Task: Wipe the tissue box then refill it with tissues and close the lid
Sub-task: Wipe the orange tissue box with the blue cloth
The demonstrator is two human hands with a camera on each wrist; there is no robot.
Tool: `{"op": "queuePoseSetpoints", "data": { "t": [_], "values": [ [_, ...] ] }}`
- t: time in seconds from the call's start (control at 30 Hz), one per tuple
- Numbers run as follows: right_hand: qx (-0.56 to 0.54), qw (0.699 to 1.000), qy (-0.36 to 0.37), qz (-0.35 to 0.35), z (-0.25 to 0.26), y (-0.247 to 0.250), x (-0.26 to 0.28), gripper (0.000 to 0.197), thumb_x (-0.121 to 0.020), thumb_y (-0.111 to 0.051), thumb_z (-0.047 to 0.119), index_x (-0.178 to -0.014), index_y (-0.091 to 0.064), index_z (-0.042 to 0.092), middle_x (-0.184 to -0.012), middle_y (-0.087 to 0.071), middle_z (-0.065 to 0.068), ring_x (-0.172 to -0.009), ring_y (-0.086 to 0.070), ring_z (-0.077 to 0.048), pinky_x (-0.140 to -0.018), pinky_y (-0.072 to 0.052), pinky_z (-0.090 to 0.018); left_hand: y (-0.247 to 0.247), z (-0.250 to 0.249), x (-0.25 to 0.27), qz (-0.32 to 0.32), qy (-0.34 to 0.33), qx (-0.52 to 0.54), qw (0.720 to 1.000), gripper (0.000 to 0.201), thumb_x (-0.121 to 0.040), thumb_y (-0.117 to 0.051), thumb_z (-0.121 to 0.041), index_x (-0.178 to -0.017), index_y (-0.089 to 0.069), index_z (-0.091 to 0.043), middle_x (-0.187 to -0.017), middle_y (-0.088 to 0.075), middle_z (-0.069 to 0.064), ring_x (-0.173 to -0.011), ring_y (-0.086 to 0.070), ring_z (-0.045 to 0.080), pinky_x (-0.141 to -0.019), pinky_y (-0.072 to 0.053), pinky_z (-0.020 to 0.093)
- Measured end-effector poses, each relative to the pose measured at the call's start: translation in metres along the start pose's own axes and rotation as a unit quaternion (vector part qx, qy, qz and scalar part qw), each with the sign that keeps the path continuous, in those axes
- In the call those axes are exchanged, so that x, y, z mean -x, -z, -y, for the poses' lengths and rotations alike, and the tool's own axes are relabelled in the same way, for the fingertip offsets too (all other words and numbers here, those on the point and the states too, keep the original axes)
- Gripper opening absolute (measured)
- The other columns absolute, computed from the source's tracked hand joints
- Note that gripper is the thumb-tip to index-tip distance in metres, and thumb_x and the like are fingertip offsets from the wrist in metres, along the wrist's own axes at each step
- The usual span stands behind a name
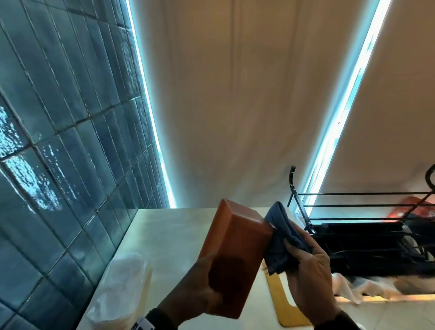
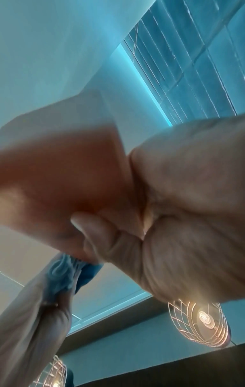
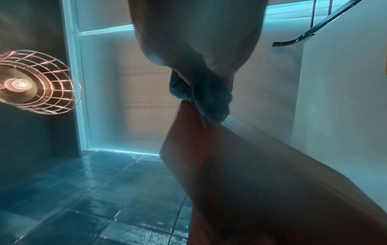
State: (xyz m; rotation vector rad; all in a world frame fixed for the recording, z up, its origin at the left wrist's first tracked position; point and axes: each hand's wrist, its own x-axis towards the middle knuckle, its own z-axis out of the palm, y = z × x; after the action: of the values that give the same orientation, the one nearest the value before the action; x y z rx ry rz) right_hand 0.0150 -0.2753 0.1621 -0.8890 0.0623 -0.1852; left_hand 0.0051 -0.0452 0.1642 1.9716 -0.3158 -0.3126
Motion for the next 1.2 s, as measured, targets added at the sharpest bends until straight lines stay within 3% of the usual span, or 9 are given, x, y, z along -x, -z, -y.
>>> {"op": "queuePoseSetpoints", "data": {
  "t": [0.1, 0.27, 0.37, 0.43, 0.53, 0.7, 0.8, 1.0, 1.2],
  "values": [
    [0.037, 0.999, 0.010, 0.036, -0.005, -0.008, 0.016, 0.025, -0.079, -0.073, 0.013, -0.103, -0.076, 0.015, -0.109, -0.075, -0.014, -0.097, -0.074, -0.026, -0.083, -0.061, -0.037, 0.001, -0.007, -0.013, -0.020, 0.000, 0.066, 0.998, 0.066, -0.063, -0.082, -0.011, -0.126, -0.059, -0.017, -0.112, -0.074, 0.003, -0.105, -0.070, 0.021, -0.097, -0.054, 0.050],
    [0.106, 0.990, 0.069, 0.065, 0.005, -0.009, 0.022, 0.071, -0.029, -0.093, 0.058, -0.092, -0.081, 0.028, -0.104, -0.078, -0.003, -0.101, -0.073, -0.022, -0.086, -0.059, -0.035, 0.008, -0.011, -0.016, -0.052, -0.017, 0.098, 0.994, 0.043, -0.067, -0.084, 0.000, -0.107, -0.075, -0.012, -0.102, -0.079, 0.004, -0.096, -0.074, 0.026, -0.089, -0.059, 0.046],
    [0.141, 0.980, 0.125, 0.056, 0.029, -0.010, 0.014, 0.030, -0.066, -0.087, 0.037, -0.095, -0.079, 0.038, -0.103, -0.077, 0.006, -0.099, -0.072, -0.018, -0.090, -0.057, -0.047, 0.008, -0.008, -0.011, -0.068, -0.043, 0.042, 0.996, 0.033, -0.070, -0.081, 0.003, -0.090, -0.080, -0.023, -0.090, -0.080, -0.015, -0.088, -0.074, 0.014, -0.082, -0.059, 0.027],
    [0.271, 0.945, 0.159, 0.088, 0.038, -0.009, -0.001, 0.056, -0.089, -0.060, -0.008, -0.101, -0.075, 0.045, -0.100, -0.077, 0.011, -0.096, -0.070, -0.025, -0.088, -0.054, -0.057, 0.004, -0.013, -0.007, -0.064, -0.064, 0.016, 0.996, 0.035, -0.067, -0.084, 0.000, -0.079, -0.078, -0.033, -0.082, -0.077, -0.024, -0.082, -0.072, 0.004, -0.075, -0.057, 0.016],
    [0.411, 0.876, 0.175, 0.181, 0.032, -0.024, -0.014, 0.076, -0.077, -0.047, -0.033, -0.117, -0.072, 0.028, -0.120, -0.071, 0.009, -0.117, -0.064, -0.019, -0.099, -0.049, -0.056, -0.002, -0.025, -0.007, -0.049, -0.109, -0.012, 0.993, 0.030, -0.060, -0.081, -0.002, -0.072, -0.078, -0.030, -0.072, -0.076, -0.020, -0.072, -0.070, 0.003, -0.068, -0.058, 0.024],
    [0.494, 0.726, 0.286, 0.384, 0.012, -0.043, 0.025, 0.030, -0.100, -0.054, 0.018, -0.125, -0.068, 0.029, -0.142, -0.056, 0.011, -0.136, -0.046, -0.007, -0.113, -0.038, -0.030, 0.007, -0.030, -0.007, -0.056, -0.140, 0.005, 0.989, 0.024, -0.071, -0.078, -0.014, -0.091, -0.072, -0.027, -0.079, -0.074, -0.027, -0.074, -0.068, -0.007, -0.066, -0.052, 0.011],
    [0.470, 0.708, 0.281, 0.447, 0.014, -0.042, 0.024, 0.029, -0.097, -0.059, 0.012, -0.121, -0.071, 0.022, -0.140, -0.059, 0.005, -0.136, -0.048, -0.012, -0.112, -0.040, -0.035, 0.009, -0.033, -0.003, -0.046, -0.156, -0.024, 0.986, 0.022, -0.078, -0.074, -0.003, -0.092, -0.068, -0.018, -0.067, -0.069, -0.011, -0.064, -0.060, -0.018, -0.060, -0.046, 0.004],
    [0.539, 0.768, 0.248, 0.243, 0.010, -0.032, -0.023, 0.081, -0.064, -0.044, -0.020, -0.130, -0.065, 0.021, -0.141, -0.054, 0.010, -0.135, -0.047, -0.003, -0.108, -0.046, -0.039, 0.004, -0.028, -0.001, -0.031, -0.123, -0.072, 0.989, 0.033, -0.062, -0.068, 0.007, -0.064, -0.073, -0.026, -0.065, -0.071, -0.016, -0.062, -0.066, 0.003, -0.055, -0.059, 0.032],
    [0.470, 0.713, 0.315, 0.414, 0.008, -0.045, 0.024, 0.034, -0.100, -0.053, 0.028, -0.126, -0.066, 0.010, -0.143, -0.056, -0.007, -0.136, -0.049, -0.017, -0.111, -0.041, -0.034, 0.010, -0.024, -0.006, -0.061, -0.145, -0.023, 0.987, 0.052, -0.079, -0.075, 0.001, -0.121, -0.062, -0.026, -0.113, -0.073, -0.011, -0.104, -0.068, 0.006, -0.089, -0.058, 0.030]
  ]
}}
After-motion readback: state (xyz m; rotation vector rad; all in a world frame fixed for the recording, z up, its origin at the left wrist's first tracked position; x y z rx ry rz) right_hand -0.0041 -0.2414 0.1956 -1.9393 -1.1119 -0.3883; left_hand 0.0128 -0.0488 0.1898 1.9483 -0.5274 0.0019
